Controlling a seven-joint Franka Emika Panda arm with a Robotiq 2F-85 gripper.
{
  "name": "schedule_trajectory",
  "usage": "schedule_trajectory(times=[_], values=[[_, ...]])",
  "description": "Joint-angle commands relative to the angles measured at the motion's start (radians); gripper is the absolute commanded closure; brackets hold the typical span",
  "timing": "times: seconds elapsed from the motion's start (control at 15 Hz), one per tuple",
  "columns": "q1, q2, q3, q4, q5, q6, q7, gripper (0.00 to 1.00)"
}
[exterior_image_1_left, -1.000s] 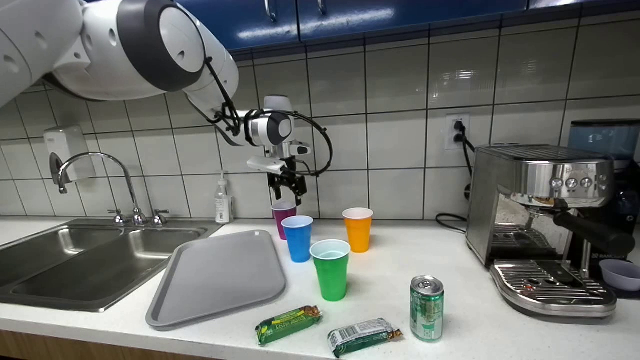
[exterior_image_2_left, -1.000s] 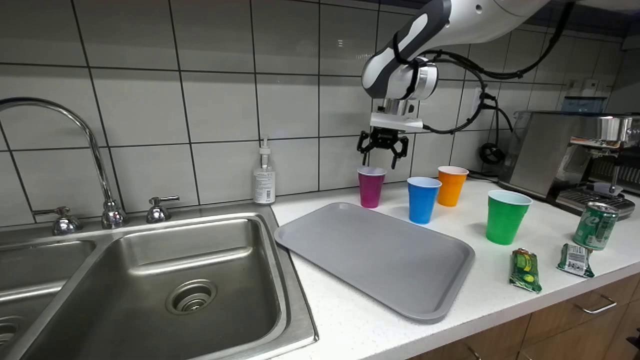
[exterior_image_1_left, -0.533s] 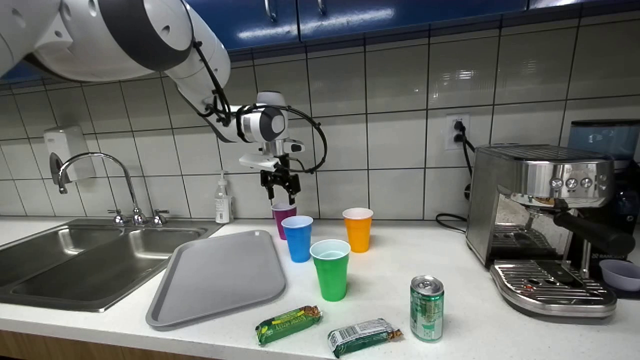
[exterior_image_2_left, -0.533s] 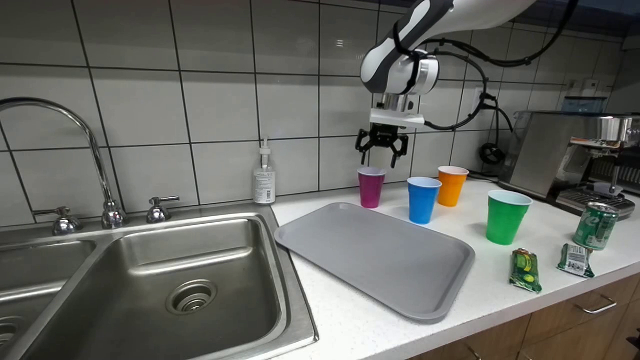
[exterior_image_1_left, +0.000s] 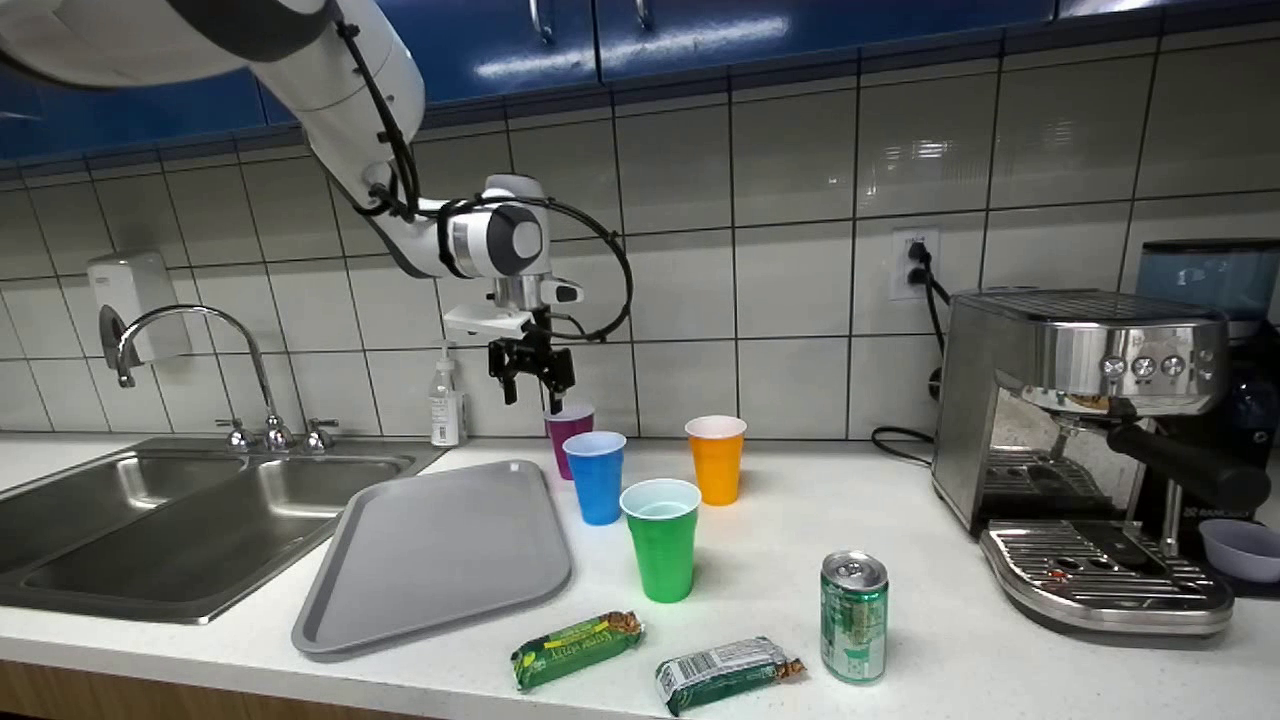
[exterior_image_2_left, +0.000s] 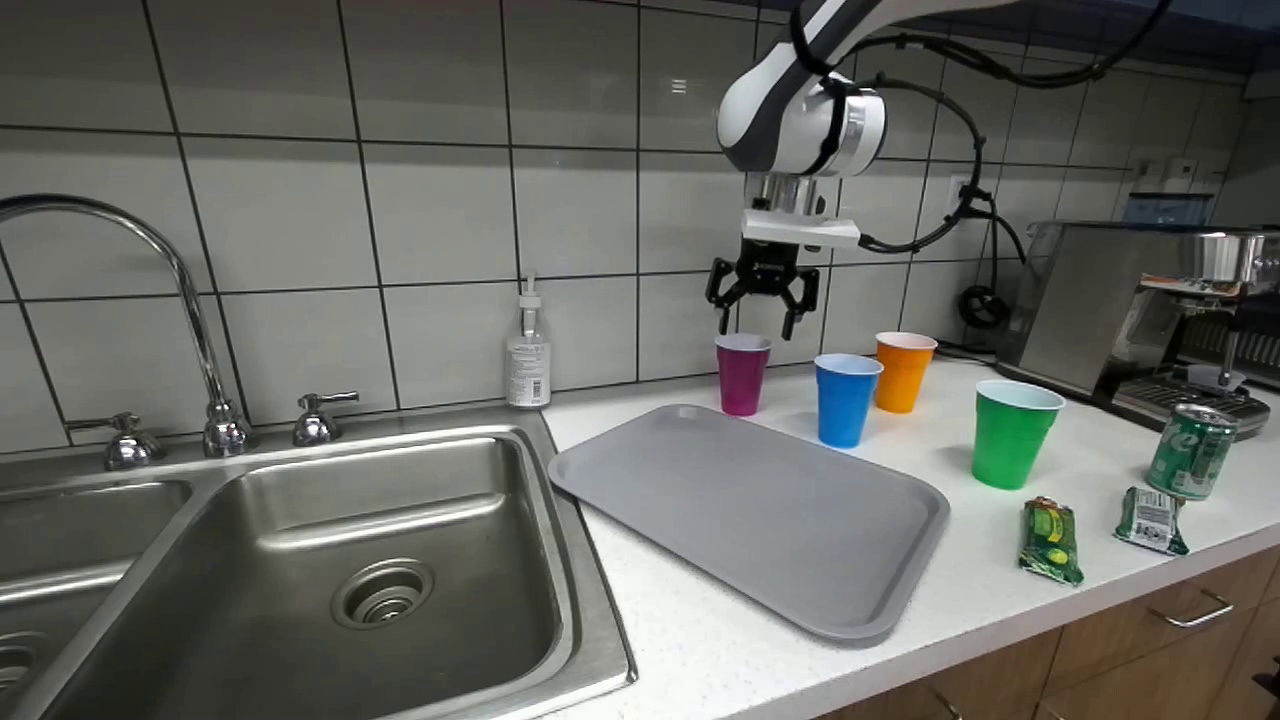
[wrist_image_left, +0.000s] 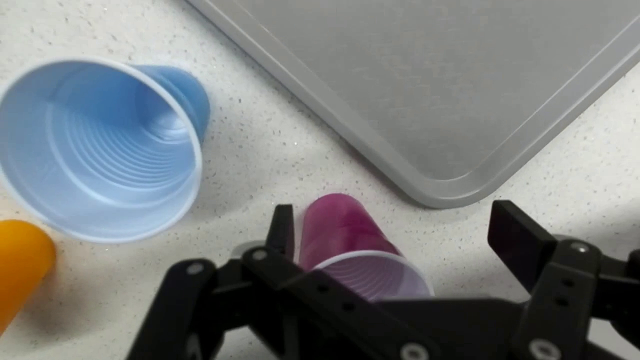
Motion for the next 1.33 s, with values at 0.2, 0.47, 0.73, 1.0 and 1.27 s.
schedule_trajectory(times=[0.2, 0.47, 0.73, 1.0, 1.27], values=[[0.007, -0.171, 0.014, -0.243, -0.006, 0.030, -0.079, 0.00], [0.013, -0.226, 0.015, -0.329, -0.015, 0.026, -0.110, 0.00], [0.015, -0.273, 0.019, -0.404, -0.019, 0.022, -0.139, 0.00], [0.016, -0.330, 0.019, -0.488, -0.029, 0.037, -0.155, 0.00], [0.019, -0.410, 0.017, -0.595, -0.035, 0.069, -0.141, 0.00]])
